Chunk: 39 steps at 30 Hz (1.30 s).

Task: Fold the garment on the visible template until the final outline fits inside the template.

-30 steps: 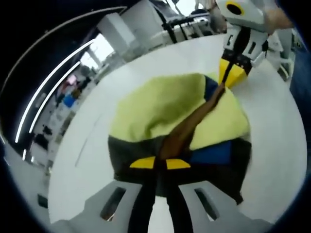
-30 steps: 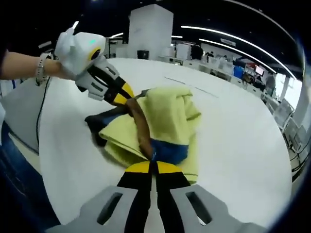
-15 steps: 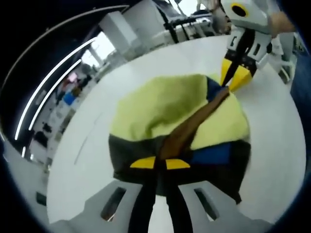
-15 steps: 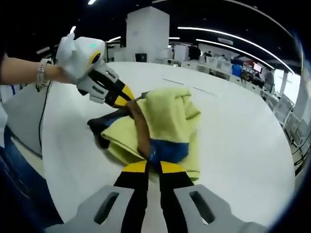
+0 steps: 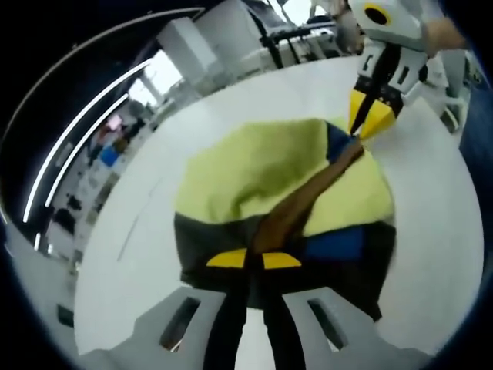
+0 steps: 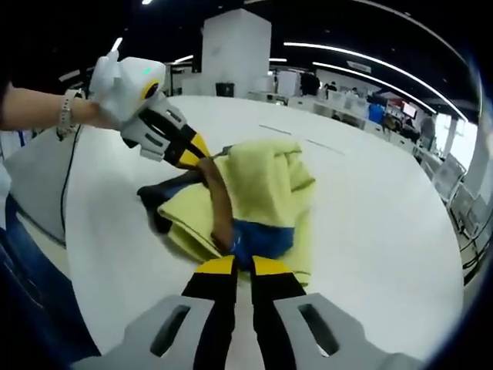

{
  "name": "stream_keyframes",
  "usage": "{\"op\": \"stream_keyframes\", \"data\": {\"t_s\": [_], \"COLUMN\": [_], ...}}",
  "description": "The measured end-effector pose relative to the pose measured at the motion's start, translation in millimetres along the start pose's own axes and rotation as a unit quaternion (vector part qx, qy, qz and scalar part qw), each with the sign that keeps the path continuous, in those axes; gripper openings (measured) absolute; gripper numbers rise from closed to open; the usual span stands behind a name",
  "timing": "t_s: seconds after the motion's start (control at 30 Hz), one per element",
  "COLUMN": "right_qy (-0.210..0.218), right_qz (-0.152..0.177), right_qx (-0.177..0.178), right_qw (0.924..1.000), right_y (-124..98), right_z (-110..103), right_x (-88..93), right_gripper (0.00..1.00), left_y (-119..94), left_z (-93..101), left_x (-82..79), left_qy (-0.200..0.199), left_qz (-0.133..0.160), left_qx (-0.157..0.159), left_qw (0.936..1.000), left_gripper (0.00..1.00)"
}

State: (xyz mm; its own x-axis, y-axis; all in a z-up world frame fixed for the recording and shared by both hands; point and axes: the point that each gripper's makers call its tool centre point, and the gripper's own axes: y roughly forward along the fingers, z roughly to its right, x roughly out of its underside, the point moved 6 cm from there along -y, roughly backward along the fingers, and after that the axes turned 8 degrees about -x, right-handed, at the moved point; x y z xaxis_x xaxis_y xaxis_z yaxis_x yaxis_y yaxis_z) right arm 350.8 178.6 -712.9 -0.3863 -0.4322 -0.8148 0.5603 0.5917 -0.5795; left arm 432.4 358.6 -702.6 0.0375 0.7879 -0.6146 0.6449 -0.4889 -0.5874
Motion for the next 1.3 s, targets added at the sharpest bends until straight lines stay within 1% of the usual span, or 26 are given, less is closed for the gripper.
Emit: {"op": "stream_keyframes", "data": {"t_s": [0.1,0.3,0.5,0.73,0.87,1.1,1.3], "right_qy": [-0.014,-0.025,-0.02,-0.016,-0.013,-0.005,-0.01], "right_qz": [-0.008,-0.015,-0.017,-0.016,-0.015,-0.012,-0.012], "right_qx": [-0.002,-0.004,-0.004,-0.004,-0.004,-0.009,-0.005], "right_qw": [0.9999,0.9996,0.9996,0.9997,0.9998,0.9999,0.9999], "right_y": [3.6,10.2,9.6,8.8,8.0,6.1,4.5], "right_z": [-2.2,-3.2,1.4,2.8,4.0,4.1,6.7], "right_x": [0.9,2.7,3.2,3.1,3.0,0.9,-0.7], "right_gripper": [0.07,0.06,0.03,0.02,0.02,0.02,0.02], "left_y": [-0.5,-0.7,-1.2,-1.4,-2.1,-3.3,-4.7], "left_z": [-0.3,-1.2,-4.2,-3.5,-3.6,-3.2,-2.9], "left_x": [-0.1,1.1,0.4,0.8,2.1,1.2,-0.7], "left_qy": [-0.004,-0.005,-0.003,-0.006,-0.015,-0.02,-0.027], "left_qz": [0.0,-0.004,-0.003,-0.004,-0.004,-0.01,-0.018], "left_qx": [0.001,0.0,-0.007,-0.004,-0.003,0.003,0.011], "left_qw": [1.0,1.0,1.0,1.0,0.9999,0.9997,0.9994], "left_gripper": [0.01,0.01,0.01,0.01,0.01,0.01,0.0]}}
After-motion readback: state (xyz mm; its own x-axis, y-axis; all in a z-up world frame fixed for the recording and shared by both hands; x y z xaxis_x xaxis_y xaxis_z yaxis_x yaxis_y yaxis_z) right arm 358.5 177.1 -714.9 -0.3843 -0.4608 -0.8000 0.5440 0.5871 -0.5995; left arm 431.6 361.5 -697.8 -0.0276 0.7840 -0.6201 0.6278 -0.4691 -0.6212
